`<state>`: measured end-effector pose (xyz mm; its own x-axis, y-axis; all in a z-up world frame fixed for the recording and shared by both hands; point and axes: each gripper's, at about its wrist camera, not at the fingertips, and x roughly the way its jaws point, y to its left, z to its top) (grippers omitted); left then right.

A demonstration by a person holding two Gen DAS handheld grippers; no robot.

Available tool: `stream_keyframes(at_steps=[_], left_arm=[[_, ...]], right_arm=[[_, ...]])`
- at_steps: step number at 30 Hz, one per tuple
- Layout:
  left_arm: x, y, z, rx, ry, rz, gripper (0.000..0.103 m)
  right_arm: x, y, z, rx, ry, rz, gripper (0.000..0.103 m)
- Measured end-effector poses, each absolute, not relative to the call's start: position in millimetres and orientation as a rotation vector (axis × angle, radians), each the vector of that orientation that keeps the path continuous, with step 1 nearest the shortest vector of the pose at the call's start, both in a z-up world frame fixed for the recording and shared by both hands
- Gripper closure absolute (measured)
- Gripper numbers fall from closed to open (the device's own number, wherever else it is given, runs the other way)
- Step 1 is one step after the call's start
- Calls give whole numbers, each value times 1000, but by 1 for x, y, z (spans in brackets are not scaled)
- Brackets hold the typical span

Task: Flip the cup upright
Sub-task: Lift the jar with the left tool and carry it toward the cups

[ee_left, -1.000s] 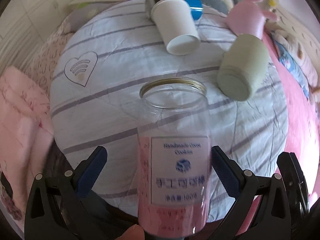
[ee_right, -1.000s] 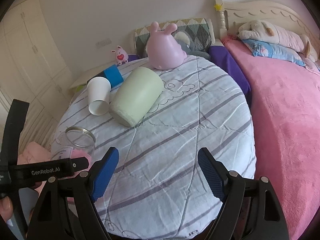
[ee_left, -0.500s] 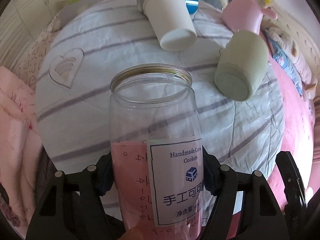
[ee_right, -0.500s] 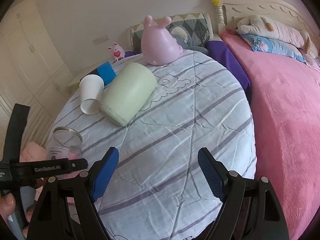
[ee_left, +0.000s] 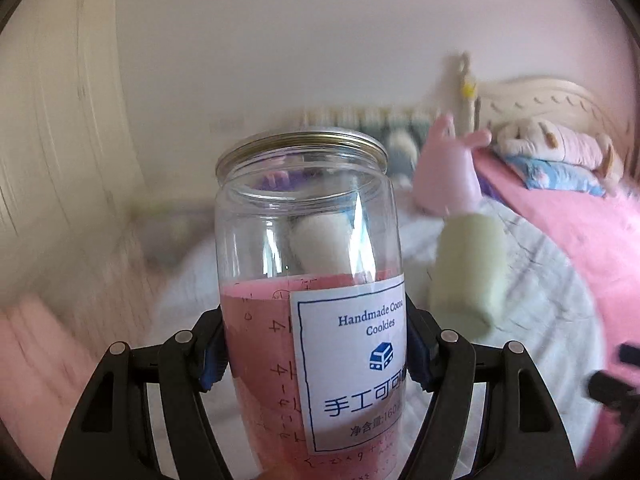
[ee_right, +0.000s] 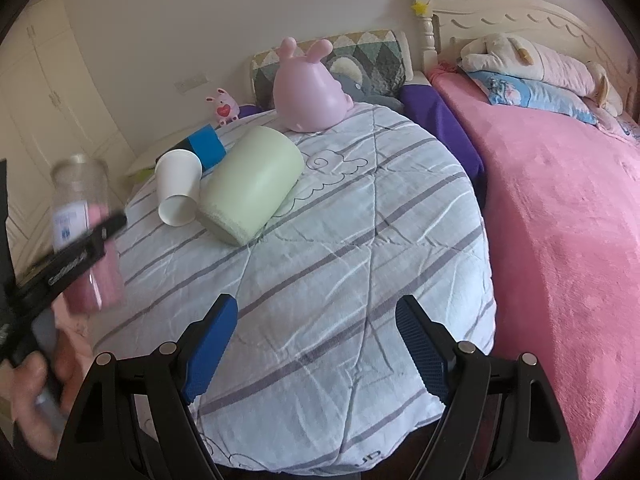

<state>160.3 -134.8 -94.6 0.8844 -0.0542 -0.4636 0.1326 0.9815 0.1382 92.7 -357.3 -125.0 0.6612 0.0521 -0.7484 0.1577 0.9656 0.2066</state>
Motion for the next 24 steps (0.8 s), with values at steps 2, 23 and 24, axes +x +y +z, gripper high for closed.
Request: stream_keyframes(at_steps=[2,23,24], left_arm=[[163,-140,-103,215,421,-106,32],[108,-126,-144,142,476,-232,30],[106,-127,-145,143,480,-237,29]], right_arm=[[91,-356,-125,258,855,-74,20],[58,-307,-116,154,893,-143,20],[56,-305,-115,152,892,-144,20]])
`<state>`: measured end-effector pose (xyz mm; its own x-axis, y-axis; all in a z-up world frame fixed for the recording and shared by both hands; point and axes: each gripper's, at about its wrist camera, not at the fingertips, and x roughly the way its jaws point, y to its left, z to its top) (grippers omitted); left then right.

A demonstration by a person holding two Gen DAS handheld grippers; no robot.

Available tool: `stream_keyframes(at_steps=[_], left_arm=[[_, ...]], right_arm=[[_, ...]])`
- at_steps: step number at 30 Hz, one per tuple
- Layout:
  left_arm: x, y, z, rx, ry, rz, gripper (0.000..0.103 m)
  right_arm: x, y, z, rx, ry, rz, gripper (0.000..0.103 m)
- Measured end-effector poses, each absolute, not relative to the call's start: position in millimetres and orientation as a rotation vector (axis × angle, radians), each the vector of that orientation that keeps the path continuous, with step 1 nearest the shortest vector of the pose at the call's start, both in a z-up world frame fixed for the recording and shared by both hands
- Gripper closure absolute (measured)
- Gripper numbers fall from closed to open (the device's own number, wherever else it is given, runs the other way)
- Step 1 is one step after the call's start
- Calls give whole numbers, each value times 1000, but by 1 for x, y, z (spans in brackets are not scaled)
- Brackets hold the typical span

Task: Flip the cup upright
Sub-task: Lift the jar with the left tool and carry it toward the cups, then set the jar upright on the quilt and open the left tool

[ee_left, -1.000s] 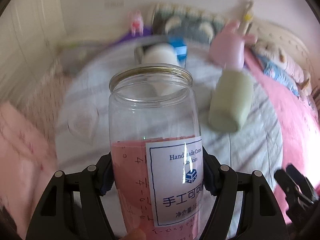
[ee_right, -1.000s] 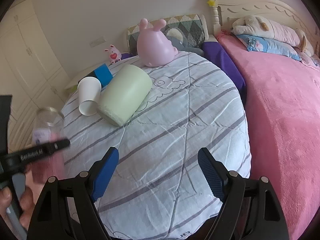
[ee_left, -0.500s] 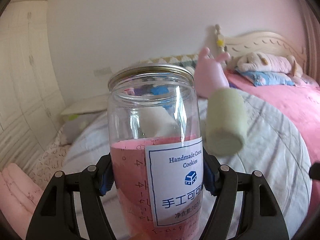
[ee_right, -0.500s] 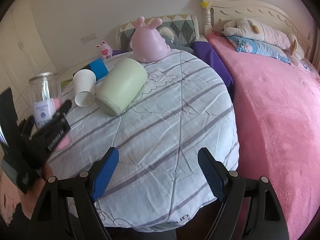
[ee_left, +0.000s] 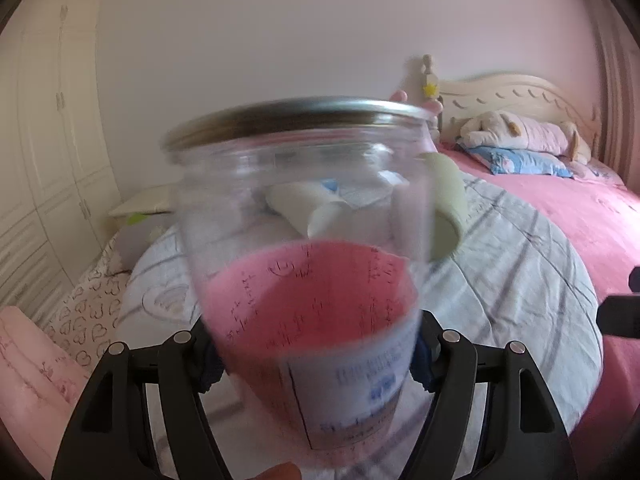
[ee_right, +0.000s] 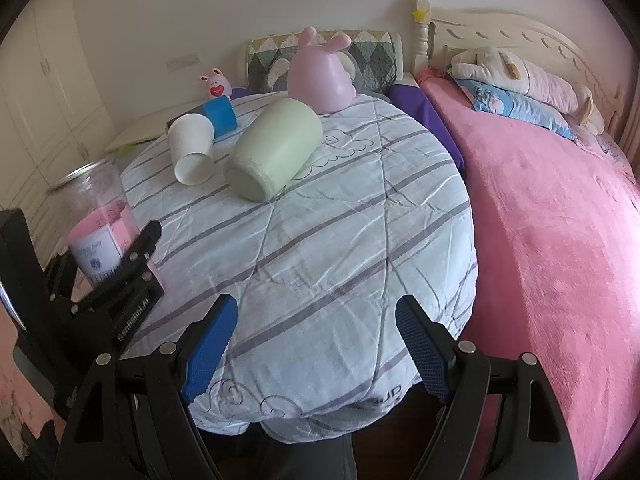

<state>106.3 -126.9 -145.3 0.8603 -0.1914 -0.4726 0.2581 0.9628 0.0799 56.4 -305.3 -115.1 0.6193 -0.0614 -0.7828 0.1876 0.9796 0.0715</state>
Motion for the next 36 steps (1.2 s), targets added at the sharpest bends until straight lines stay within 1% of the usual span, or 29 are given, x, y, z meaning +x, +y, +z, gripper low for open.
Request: stream_keyframes(at_steps=[1,2,3,4,5,6,21,28,36], left_arm=[[103,-127,-146,145,483,-238,28],[99,-126,-146,148,482,-238,25],[98,-127,-146,151,479,-239,19],[95,-127,-144,154,471,-238,15],[93,-126,-142,157,465,-237,6],[92,-127,-139,163,459,-232,0],[76,-123,-113,180,482,-258,0],[55,-107,-74,152,521,-270,0],[31,-68,-35,139,629,-175,0]], right_arm=[[54,-303,-114,149,892,-145,20],[53,-302,-114,147,891,-146,20],[50,-300,-113,143,889,-148,20],[48,-298,-112,142,886,-151,20],[47,-298,-111,142,883,-153,20],[45,-297,-109,143,880,-155,20],[18,-288,-83,153,798,-149,20],[4,-290,-59,160,719,-155,20],[-5,-277,-39,146,652,-131,20]])
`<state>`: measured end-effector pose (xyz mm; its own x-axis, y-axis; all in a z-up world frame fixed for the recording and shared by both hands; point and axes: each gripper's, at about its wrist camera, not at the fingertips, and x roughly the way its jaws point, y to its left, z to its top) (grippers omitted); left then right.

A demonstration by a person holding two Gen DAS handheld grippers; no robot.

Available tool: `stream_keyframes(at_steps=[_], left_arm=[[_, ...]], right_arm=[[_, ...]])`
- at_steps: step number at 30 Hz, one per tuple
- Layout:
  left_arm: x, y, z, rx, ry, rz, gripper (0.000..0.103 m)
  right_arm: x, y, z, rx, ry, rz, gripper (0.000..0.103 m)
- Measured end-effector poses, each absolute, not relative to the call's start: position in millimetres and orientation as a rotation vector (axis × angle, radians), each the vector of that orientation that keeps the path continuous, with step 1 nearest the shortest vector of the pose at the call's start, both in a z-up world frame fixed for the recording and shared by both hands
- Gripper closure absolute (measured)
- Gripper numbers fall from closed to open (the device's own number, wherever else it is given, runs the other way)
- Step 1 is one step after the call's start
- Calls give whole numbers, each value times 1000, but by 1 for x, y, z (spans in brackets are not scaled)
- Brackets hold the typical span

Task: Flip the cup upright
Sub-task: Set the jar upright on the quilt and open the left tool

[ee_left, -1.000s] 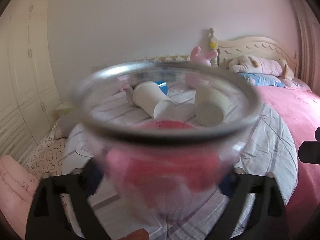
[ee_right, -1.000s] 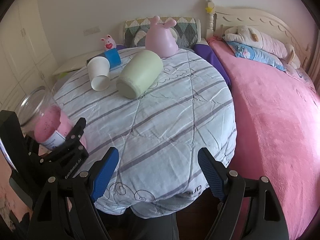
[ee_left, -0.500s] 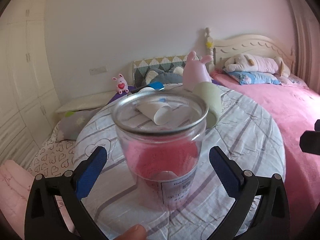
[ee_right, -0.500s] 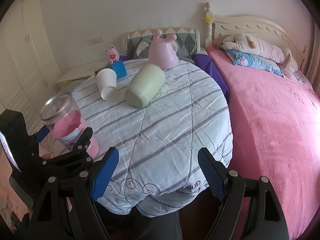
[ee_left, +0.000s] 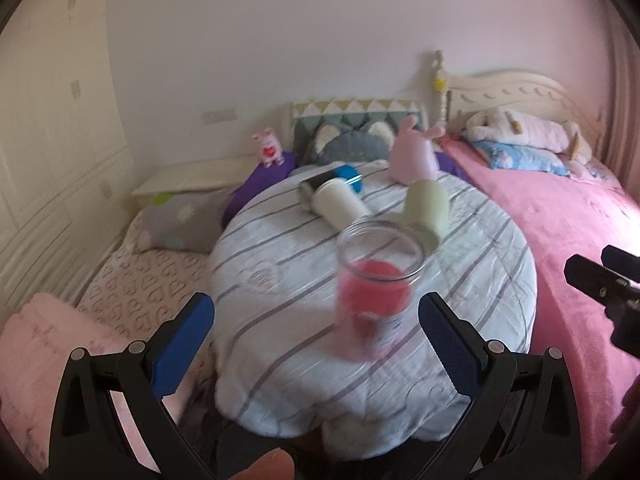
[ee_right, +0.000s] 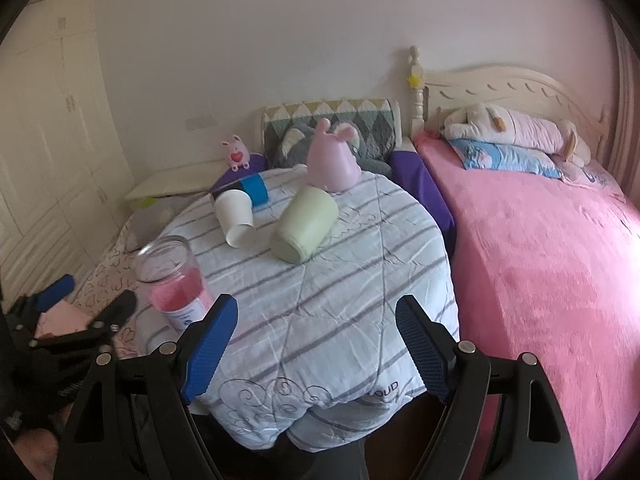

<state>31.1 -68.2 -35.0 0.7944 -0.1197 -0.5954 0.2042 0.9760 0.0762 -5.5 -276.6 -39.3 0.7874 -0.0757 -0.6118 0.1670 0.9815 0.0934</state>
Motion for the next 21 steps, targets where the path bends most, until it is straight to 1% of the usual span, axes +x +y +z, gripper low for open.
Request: stream_keyframes(at_steps=[6,12,21], left_arm=[[19,-38,-30,104,734,-123,0],[3,-19,-27,111,762,-67,0],[-10,-18,-26,113,781,-49,0]], right_arm=[[-11,-254,-43,121,657,-80,20],[-16,-231,-51,101,669,-31,20],[-24,-218,-46,73,653,-9,20]])
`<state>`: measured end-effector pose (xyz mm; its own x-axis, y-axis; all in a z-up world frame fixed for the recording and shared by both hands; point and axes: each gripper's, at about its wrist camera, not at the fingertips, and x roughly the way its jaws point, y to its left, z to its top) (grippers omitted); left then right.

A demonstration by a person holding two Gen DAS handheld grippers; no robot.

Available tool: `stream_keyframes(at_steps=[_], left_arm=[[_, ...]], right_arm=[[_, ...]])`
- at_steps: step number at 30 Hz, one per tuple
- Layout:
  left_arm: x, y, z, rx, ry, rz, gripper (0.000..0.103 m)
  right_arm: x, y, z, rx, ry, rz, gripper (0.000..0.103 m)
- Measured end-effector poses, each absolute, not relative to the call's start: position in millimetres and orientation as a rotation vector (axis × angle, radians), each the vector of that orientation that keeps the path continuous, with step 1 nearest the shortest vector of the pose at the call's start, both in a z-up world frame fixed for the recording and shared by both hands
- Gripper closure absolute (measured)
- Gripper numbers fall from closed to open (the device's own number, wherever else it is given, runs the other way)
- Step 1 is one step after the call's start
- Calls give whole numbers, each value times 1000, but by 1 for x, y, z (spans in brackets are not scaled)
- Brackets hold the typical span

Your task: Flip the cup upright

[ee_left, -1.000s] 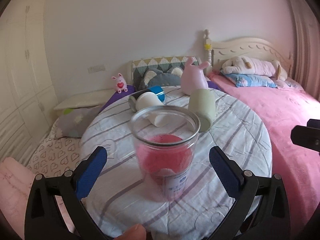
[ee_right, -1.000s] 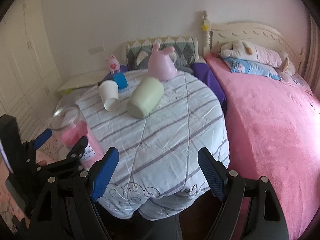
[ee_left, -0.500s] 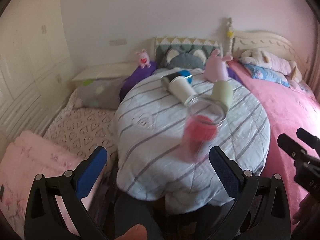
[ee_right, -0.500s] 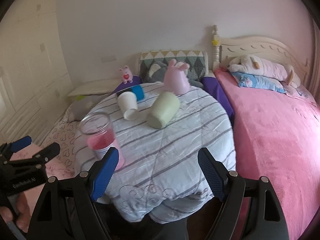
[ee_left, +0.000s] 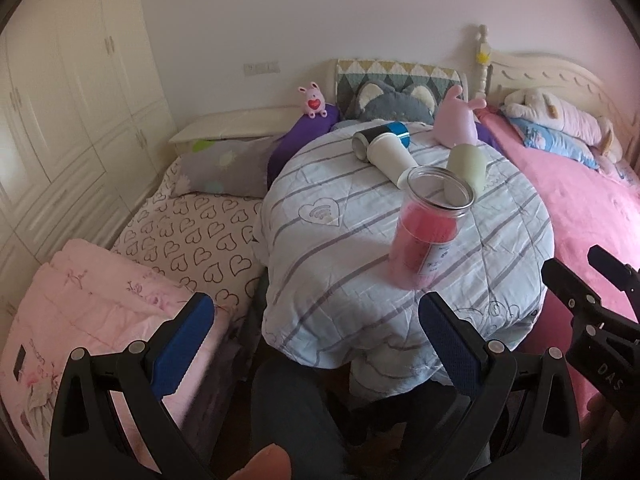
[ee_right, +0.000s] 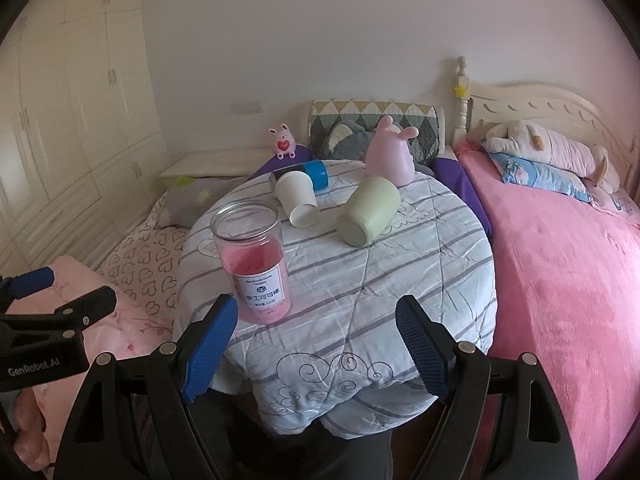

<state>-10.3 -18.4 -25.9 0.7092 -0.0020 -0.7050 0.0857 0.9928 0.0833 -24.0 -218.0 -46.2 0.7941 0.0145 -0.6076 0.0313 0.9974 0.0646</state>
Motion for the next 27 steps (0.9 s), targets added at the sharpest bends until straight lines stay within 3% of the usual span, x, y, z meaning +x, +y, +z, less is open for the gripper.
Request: stream_keyframes(at_steps=[27], left_arm=[[-20,-28,-20,113,768,-62,0]], right_arm=[[-34,-225,-33,73,628,-24,20]])
